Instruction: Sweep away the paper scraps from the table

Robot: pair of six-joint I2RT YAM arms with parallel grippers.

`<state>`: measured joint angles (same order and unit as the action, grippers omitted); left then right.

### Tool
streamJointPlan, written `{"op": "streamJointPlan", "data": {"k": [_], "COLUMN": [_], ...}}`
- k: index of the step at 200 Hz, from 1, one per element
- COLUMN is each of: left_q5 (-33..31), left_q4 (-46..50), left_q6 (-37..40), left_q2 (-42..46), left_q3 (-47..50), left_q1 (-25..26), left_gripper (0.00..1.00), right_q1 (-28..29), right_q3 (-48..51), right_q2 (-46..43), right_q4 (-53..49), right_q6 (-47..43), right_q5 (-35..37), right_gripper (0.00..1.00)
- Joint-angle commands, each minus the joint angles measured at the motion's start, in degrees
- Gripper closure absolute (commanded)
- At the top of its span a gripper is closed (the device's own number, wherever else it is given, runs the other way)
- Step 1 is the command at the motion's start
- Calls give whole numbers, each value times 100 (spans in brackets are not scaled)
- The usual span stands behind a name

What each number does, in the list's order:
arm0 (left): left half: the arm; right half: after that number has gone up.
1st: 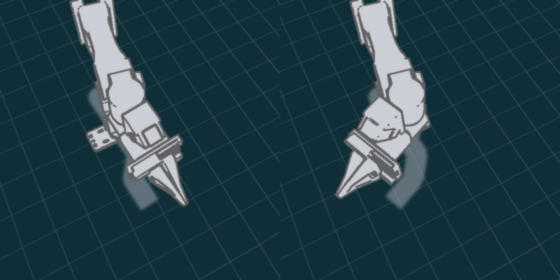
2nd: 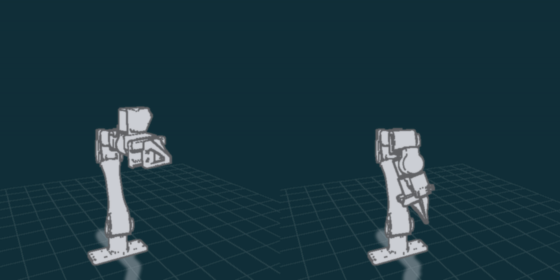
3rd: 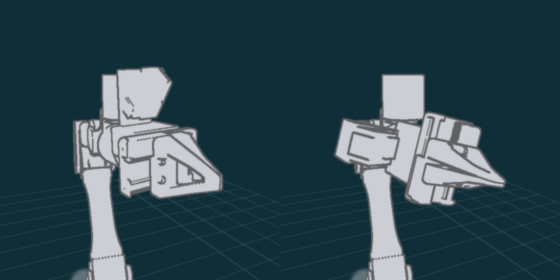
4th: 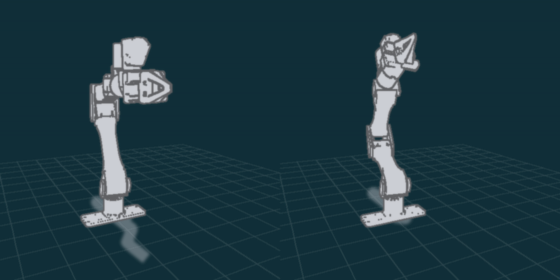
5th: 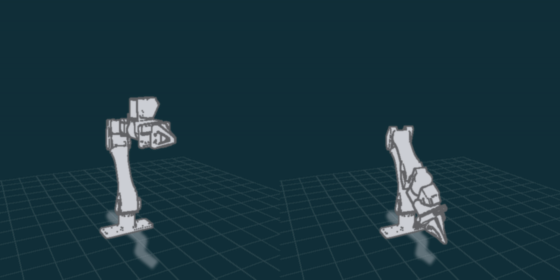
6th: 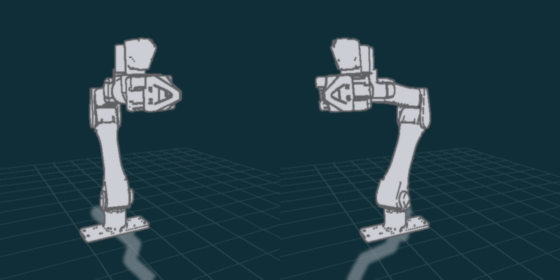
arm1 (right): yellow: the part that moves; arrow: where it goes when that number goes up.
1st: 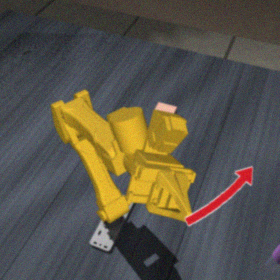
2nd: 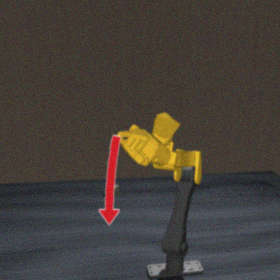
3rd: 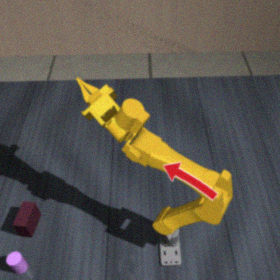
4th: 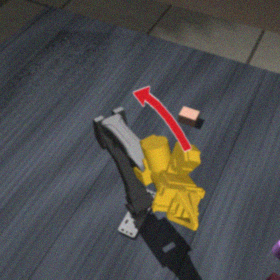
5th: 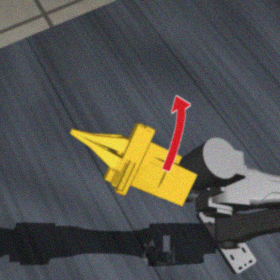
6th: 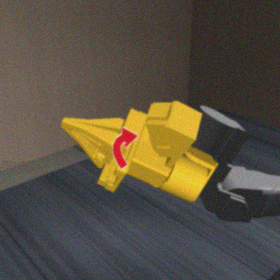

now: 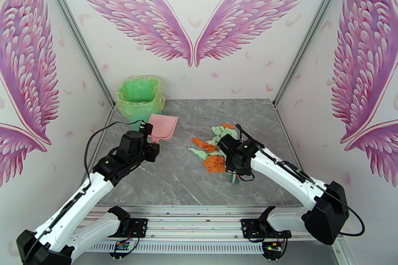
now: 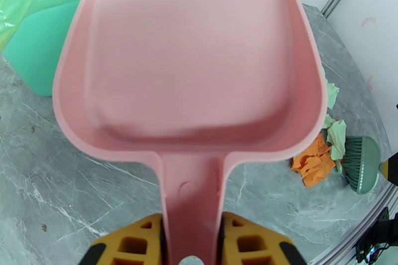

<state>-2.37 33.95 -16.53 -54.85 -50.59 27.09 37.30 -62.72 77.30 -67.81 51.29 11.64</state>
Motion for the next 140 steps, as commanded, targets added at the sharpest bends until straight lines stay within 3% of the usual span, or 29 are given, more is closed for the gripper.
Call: {"op": "streamJointPlan", "data": {"k": [1, 54, 90, 118, 140], "left_q5": [33, 43, 162, 283, -60], "left_q4": [-62, -74, 49, 612, 1322], "left_q6": [23, 27, 52, 247, 384], "left_q2": [107, 50, 1, -114, -419], "left_q3": [34, 30, -51, -413, -836], "left_q1": [-12, -9, 49, 356, 870], "left_gripper": [100, 100, 100, 100, 100], "right_q1": [32, 32, 32, 29, -19], "right_q3": [-190, -661, -931, -1261, -1677], "right_q2": [196, 120, -36, -278, -383], "right_q4": [628, 683, 104, -518, -907], "right_q6": [157, 79, -108, -433, -796], "right_q5": [-194, -106, 246, 683, 1133], "right_gripper": [100, 100, 100, 100, 100]}}
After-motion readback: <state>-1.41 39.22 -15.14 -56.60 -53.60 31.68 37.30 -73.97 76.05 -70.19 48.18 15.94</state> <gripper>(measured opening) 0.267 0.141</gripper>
